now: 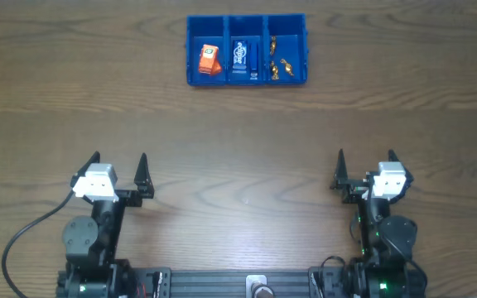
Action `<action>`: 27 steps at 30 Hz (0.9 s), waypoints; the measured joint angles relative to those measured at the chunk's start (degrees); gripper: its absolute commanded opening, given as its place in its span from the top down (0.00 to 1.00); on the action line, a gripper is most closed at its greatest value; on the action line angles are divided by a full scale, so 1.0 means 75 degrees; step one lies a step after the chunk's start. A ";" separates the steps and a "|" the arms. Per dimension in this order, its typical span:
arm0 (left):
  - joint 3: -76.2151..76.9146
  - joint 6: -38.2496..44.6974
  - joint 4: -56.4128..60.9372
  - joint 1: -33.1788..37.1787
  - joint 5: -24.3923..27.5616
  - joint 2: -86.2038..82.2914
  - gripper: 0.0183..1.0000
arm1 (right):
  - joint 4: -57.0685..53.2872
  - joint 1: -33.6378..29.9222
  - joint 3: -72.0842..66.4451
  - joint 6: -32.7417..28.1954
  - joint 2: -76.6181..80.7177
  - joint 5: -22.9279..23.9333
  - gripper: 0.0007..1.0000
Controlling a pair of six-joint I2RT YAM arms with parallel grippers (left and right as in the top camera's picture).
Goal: Sort Candies Into Trays
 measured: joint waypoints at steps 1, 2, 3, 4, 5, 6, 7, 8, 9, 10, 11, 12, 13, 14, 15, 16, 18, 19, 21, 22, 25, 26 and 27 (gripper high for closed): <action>0.0000 -0.0003 0.0000 0.0000 0.0000 0.0000 0.00 | 0.0000 0.0000 0.0000 -0.0020 0.0000 0.0000 0.00; 0.0000 -0.0003 0.0000 0.0000 0.0000 0.0000 0.00 | 0.0000 0.0000 0.0000 -0.0032 0.0000 0.0000 0.00; 0.0000 -0.0003 0.0000 0.0000 -0.0003 0.0000 0.00 | 0.0000 0.0000 0.0000 -0.0047 0.0000 0.0000 0.00; 0.0000 -0.0003 0.0003 0.0000 0.0000 0.0000 0.00 | 0.0000 0.0000 0.0000 -0.0050 0.0000 0.0000 0.00; 0.0000 -0.0003 0.0000 0.0000 0.0000 0.0000 0.00 | 0.0000 0.0000 0.0000 -0.0052 0.0000 0.0000 0.00; 0.0000 -0.0003 0.0000 0.0000 0.0000 0.0000 0.00 | 0.0000 0.0000 0.0000 -0.0052 0.0000 0.0000 0.00; 0.0000 0.0000 0.0003 0.0000 0.0000 0.0000 0.00 | 0.0000 0.0000 0.0000 -0.0052 0.0000 0.0000 0.00; 0.0000 -0.0003 0.0000 0.0000 0.0000 0.0000 0.00 | 0.0000 0.0000 0.0000 -0.0052 0.0000 0.0000 0.00; 0.0000 -0.0003 0.0003 0.0000 -0.0003 0.0000 0.00 | -0.0003 0.0000 0.0000 -0.0052 0.0000 0.0000 0.00; 0.0000 -0.0003 0.0000 0.0000 0.0000 0.0000 0.00 | -0.0003 0.0000 0.0000 -0.0055 0.0000 0.0000 0.00; 0.0000 -0.0003 0.0000 0.0000 0.0000 0.0000 0.00 | -0.0003 0.0000 0.0000 -0.0055 0.0000 -0.0003 0.00; 0.0000 -0.0003 0.0003 0.0000 0.0000 0.0000 0.00 | -0.0003 0.0000 0.0000 -0.0055 0.0000 0.0000 0.00; 0.0000 -0.0003 0.0000 0.0000 0.0000 0.0000 0.00 | -0.0003 0.0000 0.0000 -0.0055 0.0000 0.0000 0.00; 0.0000 -0.0003 0.0000 0.0000 0.0000 0.0000 0.00 | -0.0003 0.0000 0.0000 -0.0055 0.0000 0.0000 0.00; 0.0000 -0.0003 0.0000 0.0000 0.0000 0.0000 0.00 | -0.0003 0.0000 0.0000 -0.0055 0.0000 0.0000 0.00; 0.0000 0.0000 0.0000 0.0000 0.0000 0.0000 0.00 | -0.0003 0.0000 0.0000 -0.0055 0.0000 0.0000 0.00; 0.0000 -0.0003 0.0000 0.0000 0.0000 0.0000 0.00 | -0.0003 0.0000 0.0000 -0.0058 0.0000 0.0000 0.00; 0.0000 0.0000 0.0003 0.0000 0.0000 0.0000 0.00 | -0.0003 0.0000 0.0000 -0.0061 0.0000 0.0000 0.00; 0.0000 -0.0003 0.0003 0.0000 0.0000 0.0000 0.00 | -0.0003 0.0000 0.0000 -0.0076 0.0000 0.0000 0.00; 0.0000 -0.0003 0.0000 0.0000 0.0000 0.0000 0.00 | -0.0003 0.0000 0.0000 -0.0079 0.0000 0.0000 0.00; 0.0000 -0.0003 0.0000 0.0000 0.0000 0.0000 0.00 | -0.0003 0.0000 0.0000 -0.0079 0.0000 0.0000 0.00; 0.0000 -0.0003 0.0000 0.0000 -0.0003 0.0000 0.00 | -0.0003 0.0000 0.0000 -0.0079 0.0000 0.0000 0.00; 0.0000 -0.0003 0.0000 0.0000 0.0000 0.0000 0.00 | -0.0003 0.0000 0.0000 -0.0079 0.0000 0.0000 0.00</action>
